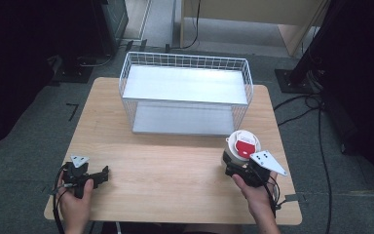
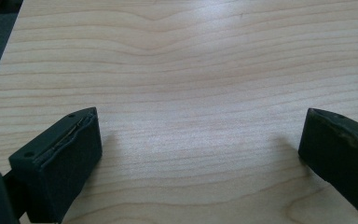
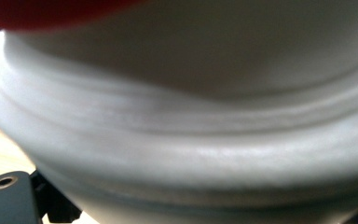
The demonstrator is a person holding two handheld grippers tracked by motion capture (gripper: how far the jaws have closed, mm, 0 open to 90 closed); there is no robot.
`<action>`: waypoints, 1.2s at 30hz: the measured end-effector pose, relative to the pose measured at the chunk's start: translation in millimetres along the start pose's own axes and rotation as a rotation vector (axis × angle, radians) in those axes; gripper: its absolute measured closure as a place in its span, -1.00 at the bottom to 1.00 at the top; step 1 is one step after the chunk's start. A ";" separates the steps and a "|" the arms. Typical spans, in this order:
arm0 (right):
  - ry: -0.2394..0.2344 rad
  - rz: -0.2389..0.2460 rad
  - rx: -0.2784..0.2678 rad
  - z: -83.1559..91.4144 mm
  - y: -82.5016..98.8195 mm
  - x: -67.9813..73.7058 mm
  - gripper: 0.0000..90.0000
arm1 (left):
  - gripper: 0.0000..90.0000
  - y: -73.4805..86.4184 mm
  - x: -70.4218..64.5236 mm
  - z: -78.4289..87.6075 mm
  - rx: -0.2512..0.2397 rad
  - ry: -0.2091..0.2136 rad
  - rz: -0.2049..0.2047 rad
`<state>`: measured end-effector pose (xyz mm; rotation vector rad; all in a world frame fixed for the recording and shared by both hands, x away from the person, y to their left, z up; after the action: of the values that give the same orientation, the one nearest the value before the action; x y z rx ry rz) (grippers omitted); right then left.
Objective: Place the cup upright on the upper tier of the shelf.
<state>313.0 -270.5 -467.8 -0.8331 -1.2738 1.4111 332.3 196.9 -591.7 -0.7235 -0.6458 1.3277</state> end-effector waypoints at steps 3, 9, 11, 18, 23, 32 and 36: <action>-0.018 0.001 -0.006 -3.9 -9.5 8.3 -0.80 | -1.00 0.0 0.0 0.0 0.000 0.000 0.000; -0.041 0.004 -0.024 -12.9 -25.4 18.2 -0.80 | -1.00 0.1 0.1 0.0 0.001 0.000 -0.001; -0.042 0.007 -0.025 -14.0 -27.3 18.6 -0.80 | -1.00 0.0 0.1 0.0 0.001 0.000 -0.001; -0.051 0.018 -0.046 -22.3 -47.8 26.9 -0.80 | -1.00 -0.2 0.4 -0.1 -0.001 -0.001 -0.003; -0.068 0.017 -0.068 -26.9 -64.2 35.3 -0.80 | -1.00 -0.1 0.1 0.0 0.000 -0.001 -0.001; -0.088 -0.001 -0.080 -40.2 -86.6 43.1 -0.80 | -1.00 -0.1 0.1 0.0 0.000 -0.001 0.000; -0.093 0.008 -0.091 -46.4 -97.6 46.1 -0.80 | -1.00 -0.1 0.1 0.0 0.000 -0.001 0.000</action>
<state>367.8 -221.1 -376.4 -0.8426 -1.4153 1.4208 332.4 197.0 -591.6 -0.7229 -0.6466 1.3276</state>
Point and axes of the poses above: each handheld gripper's, and its own axes: z roughly backward along the jaws, y roughly out of its underside, x roughly to its left, the point moved 10 cm from there along -z, roughly forward along the jaws, and after that the axes turned 8 degrees about -x, right-handed, at the moved point
